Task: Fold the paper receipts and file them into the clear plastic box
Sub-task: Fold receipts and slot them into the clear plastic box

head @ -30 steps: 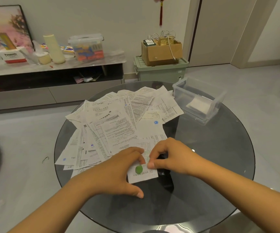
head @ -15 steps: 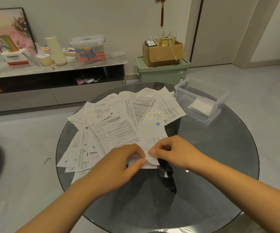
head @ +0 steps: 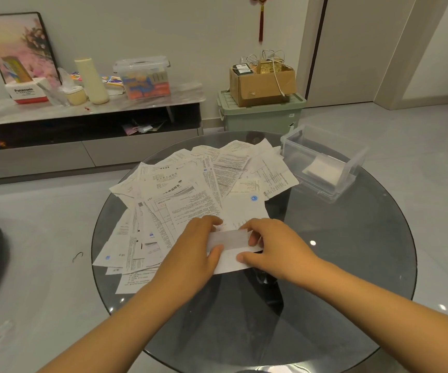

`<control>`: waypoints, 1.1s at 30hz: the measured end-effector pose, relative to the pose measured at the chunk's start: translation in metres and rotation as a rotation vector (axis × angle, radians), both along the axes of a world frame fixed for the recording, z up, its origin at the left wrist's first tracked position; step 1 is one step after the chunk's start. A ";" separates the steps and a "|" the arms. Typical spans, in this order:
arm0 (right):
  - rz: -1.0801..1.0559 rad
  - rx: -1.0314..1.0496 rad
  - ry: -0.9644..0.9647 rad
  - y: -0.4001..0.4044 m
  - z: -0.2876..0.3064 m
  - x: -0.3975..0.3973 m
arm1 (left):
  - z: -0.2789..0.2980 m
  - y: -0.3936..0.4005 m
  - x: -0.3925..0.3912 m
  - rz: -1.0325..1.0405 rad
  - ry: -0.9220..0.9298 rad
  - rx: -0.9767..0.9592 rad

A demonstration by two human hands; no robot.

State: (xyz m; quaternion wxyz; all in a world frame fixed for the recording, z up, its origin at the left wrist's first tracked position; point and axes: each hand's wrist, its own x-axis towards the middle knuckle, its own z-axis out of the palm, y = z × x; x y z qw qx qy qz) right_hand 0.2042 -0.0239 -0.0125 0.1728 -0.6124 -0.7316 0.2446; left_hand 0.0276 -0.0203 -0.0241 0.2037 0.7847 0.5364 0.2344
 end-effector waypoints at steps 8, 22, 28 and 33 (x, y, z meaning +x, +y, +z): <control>-0.027 0.103 -0.079 0.000 0.000 -0.002 | 0.005 -0.002 -0.001 0.050 0.173 0.157; 0.327 0.060 -0.247 0.000 0.011 0.015 | -0.003 0.000 -0.017 -0.209 0.335 0.067; 0.259 0.084 -0.160 0.001 0.012 0.016 | 0.008 -0.003 -0.011 -0.187 0.156 0.043; 0.250 0.042 -0.110 0.004 0.008 0.011 | 0.004 -0.001 -0.009 -0.149 0.152 0.030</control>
